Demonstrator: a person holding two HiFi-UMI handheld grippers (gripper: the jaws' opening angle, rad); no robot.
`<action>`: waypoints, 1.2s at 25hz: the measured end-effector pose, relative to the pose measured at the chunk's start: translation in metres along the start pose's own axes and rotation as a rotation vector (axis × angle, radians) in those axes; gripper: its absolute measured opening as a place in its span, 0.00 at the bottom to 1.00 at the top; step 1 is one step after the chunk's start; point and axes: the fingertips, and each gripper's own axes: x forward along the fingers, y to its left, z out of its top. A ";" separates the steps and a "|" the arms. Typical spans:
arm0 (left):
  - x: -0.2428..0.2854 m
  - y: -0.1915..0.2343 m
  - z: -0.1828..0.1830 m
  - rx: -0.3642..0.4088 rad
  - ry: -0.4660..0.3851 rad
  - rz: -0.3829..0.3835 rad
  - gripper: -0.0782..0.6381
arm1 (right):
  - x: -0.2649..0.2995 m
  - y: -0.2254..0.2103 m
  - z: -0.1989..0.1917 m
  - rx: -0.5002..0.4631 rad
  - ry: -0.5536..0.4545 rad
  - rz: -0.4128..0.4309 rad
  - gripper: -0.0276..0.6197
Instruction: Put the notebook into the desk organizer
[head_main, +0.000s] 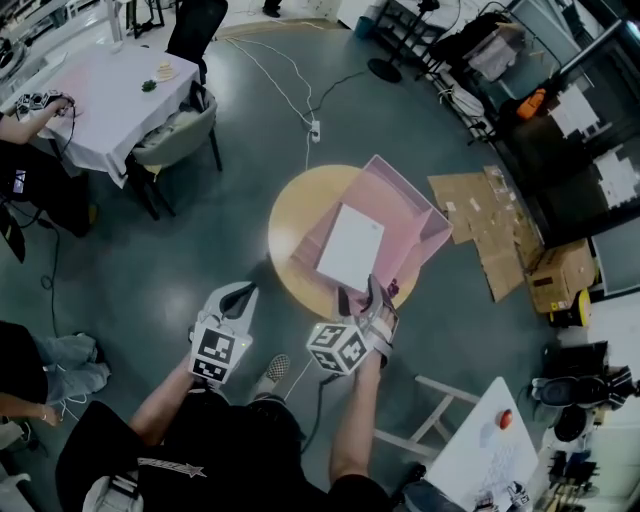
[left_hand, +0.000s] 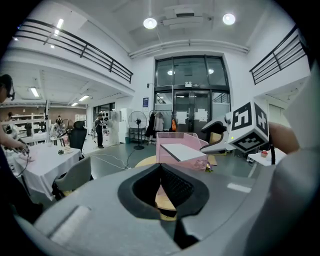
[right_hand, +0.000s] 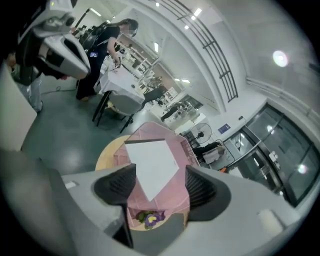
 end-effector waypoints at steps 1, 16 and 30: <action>-0.001 -0.003 0.004 0.008 -0.007 -0.011 0.12 | -0.008 -0.004 0.000 0.046 -0.014 -0.003 0.53; -0.012 -0.054 0.033 0.123 -0.084 -0.208 0.12 | -0.125 -0.006 -0.030 0.745 -0.203 -0.112 0.50; -0.035 -0.098 0.026 0.212 -0.126 -0.396 0.12 | -0.204 0.050 -0.057 0.973 -0.236 -0.349 0.18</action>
